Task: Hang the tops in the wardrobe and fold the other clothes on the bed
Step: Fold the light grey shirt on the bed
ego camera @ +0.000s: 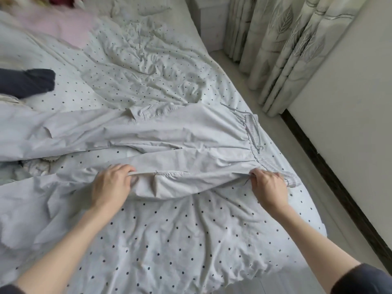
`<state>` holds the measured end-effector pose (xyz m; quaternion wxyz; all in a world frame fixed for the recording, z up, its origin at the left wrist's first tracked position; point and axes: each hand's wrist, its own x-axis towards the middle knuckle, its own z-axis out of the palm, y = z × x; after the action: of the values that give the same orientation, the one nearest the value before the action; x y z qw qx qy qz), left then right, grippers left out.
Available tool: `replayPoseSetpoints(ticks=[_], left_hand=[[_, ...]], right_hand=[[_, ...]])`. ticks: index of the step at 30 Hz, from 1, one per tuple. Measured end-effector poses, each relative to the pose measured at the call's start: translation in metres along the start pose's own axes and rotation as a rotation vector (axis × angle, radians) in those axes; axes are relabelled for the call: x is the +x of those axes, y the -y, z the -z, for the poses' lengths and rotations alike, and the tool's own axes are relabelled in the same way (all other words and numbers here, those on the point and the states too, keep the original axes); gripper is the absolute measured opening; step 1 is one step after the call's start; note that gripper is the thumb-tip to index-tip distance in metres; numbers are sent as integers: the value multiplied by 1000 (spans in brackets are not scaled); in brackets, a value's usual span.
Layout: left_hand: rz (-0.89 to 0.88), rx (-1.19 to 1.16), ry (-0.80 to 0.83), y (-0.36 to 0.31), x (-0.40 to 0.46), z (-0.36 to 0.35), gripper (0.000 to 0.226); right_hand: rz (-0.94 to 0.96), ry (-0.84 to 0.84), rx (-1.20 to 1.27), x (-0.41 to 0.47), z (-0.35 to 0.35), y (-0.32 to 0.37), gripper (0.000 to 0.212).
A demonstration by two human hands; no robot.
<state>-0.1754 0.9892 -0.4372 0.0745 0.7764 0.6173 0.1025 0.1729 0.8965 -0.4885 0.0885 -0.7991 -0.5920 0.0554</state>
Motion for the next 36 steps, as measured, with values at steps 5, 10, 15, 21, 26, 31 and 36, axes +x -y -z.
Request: replayPoseSetpoints(ticks=[5, 10, 15, 21, 26, 31, 36], left_hand=[[61, -29, -88, 2, 69, 25, 23], [108, -57, -114, 7, 140, 26, 23], [243, -54, -88, 16, 205, 10, 19], [329, 6, 72, 46, 286, -40, 19], [413, -62, 350, 67, 290, -88, 22], [422, -198, 357, 85, 299, -88, 2], [435, -222, 387, 96, 285, -70, 21]], right_hand=[[0, -215, 63, 59, 26, 21, 16], [-13, -237, 63, 135, 17, 34, 19], [9, -222, 115, 218, 0, 44, 20], [-117, -30, 84, 301, -50, 61, 29], [73, 140, 151, 283, -96, 116, 55], [221, 343, 35, 268, -133, 134, 60], [186, 420, -8, 271, -133, 141, 59]])
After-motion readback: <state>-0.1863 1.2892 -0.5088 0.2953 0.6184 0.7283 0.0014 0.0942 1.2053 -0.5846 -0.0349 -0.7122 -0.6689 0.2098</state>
